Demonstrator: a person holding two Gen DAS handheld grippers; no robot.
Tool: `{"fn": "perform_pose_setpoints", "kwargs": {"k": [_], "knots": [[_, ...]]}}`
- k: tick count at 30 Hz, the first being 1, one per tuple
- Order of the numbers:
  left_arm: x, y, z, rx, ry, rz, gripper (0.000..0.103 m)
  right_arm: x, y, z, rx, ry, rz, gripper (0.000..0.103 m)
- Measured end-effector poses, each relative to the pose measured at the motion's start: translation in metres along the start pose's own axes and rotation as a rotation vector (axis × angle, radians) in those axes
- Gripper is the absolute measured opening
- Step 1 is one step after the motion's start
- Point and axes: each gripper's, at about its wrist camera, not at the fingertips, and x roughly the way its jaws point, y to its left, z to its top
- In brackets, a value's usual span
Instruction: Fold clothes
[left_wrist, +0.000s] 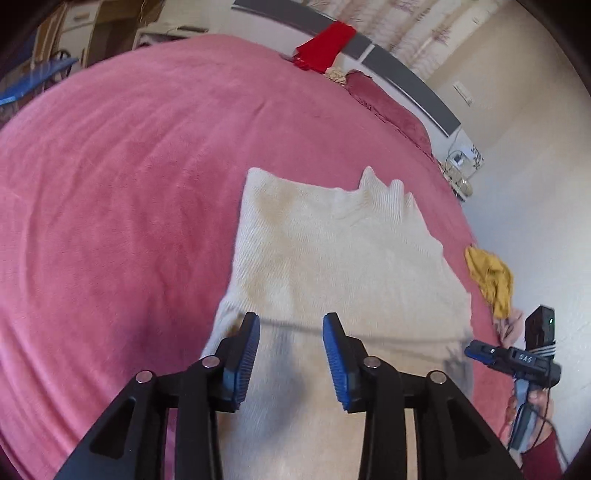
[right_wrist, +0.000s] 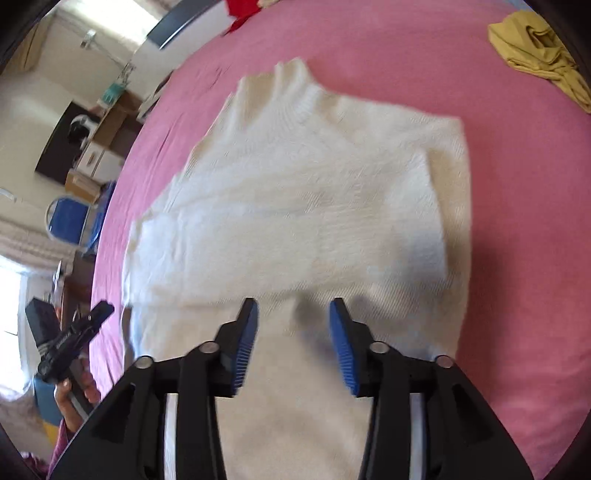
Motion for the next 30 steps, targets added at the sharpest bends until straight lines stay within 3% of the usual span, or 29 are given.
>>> {"fn": "perform_pose_setpoints", "kwargs": {"k": [4,6,7,9,11,15,17,19,20,21,22,23,25,27,30], "knots": [[0.014,0.008,-0.035,0.051,0.119,0.113,0.038,0.018,-0.018,-0.028,0.046,0.082,-0.014,0.052],[0.016,0.023,-0.044,0.004,0.14,0.135,0.037,0.029,-0.034,-0.027,0.084,0.091,-0.039,0.051],[0.014,0.03,-0.048,-0.026,0.14,0.138,0.037,0.019,-0.035,-0.029,0.119,0.067,-0.01,0.051],[-0.009,0.035,-0.057,-0.077,0.092,0.087,0.037,-0.002,-0.037,-0.034,0.176,0.023,0.051,0.052],[-0.036,0.037,-0.069,-0.115,0.05,0.018,0.037,-0.025,-0.026,-0.053,0.134,0.022,0.127,0.053],[-0.064,0.035,-0.102,-0.124,0.042,-0.023,0.037,-0.037,-0.018,-0.115,0.127,0.113,0.234,0.055],[-0.054,0.037,-0.118,-0.111,0.101,0.039,0.037,-0.03,-0.019,-0.147,0.117,0.154,0.21,0.055],[-0.041,0.043,-0.135,-0.101,0.175,0.115,0.037,-0.027,-0.029,-0.171,0.099,0.162,0.12,0.055],[-0.037,0.051,-0.143,-0.107,0.193,0.137,0.034,-0.025,-0.037,-0.178,0.097,0.148,0.073,0.052],[-0.039,0.056,-0.147,-0.12,0.178,0.135,0.027,-0.022,-0.046,-0.184,0.095,0.133,0.026,0.034],[-0.046,0.061,-0.149,-0.135,0.155,0.124,0.027,-0.02,-0.054,-0.19,0.104,0.119,-0.005,0.025],[-0.054,0.062,-0.15,-0.146,0.13,0.115,0.028,-0.024,-0.064,-0.191,0.154,0.107,0.024,0.016],[-0.073,0.062,-0.15,-0.162,0.079,0.1,0.035,-0.037,-0.078,-0.187,0.226,0.082,0.081,0.019],[-0.091,0.056,-0.156,-0.157,0.04,0.063,0.035,-0.045,-0.066,-0.188,0.187,0.065,0.082,0.033],[-0.106,0.042,-0.17,-0.124,0.029,0.01,0.035,-0.047,-0.042,-0.203,0.111,0.088,0.162,0.043]]}}
